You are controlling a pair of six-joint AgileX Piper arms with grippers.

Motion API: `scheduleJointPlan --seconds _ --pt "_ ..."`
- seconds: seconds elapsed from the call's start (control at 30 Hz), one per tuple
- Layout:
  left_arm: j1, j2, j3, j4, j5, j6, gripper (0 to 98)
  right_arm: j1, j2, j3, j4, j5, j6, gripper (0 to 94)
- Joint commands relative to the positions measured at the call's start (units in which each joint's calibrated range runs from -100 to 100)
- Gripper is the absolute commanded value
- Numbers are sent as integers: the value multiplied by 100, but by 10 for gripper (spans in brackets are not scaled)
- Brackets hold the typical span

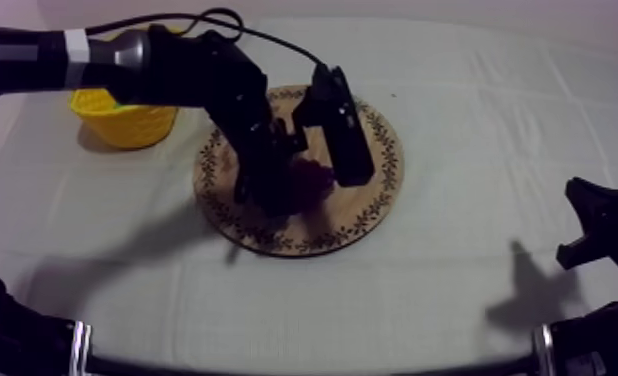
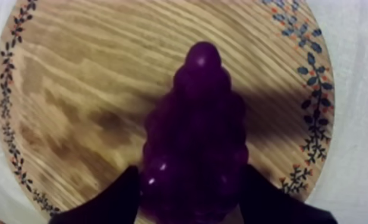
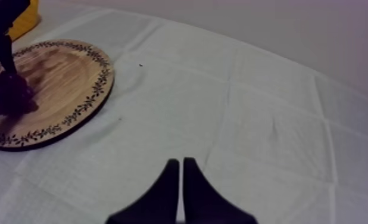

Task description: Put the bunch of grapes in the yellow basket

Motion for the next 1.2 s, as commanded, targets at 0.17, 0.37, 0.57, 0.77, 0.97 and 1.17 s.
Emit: scheduleJointPlan --seconds 0.17,0.37,0.57,0.77,0.97,1.17 --pt "-83 -513 129 -5 32 37 369 2 -1 -3 1 0 -1 4" --pt "-189 -1254 541 -103 246 180 370 2 -1 -3 1 0 -1 4" --pt "-438 -2040 1064 -170 545 385 398 2 -1 -3 1 0 -1 4" --pt "-909 -2517 910 -287 914 704 414 2 -1 -3 1 0 -1 4" --pt "-1604 -2506 259 -370 777 871 420 2 -1 -3 1 0 -1 4" --pt "-2277 -2174 -396 -488 43 1186 418 2 -1 -3 1 0 -1 4"
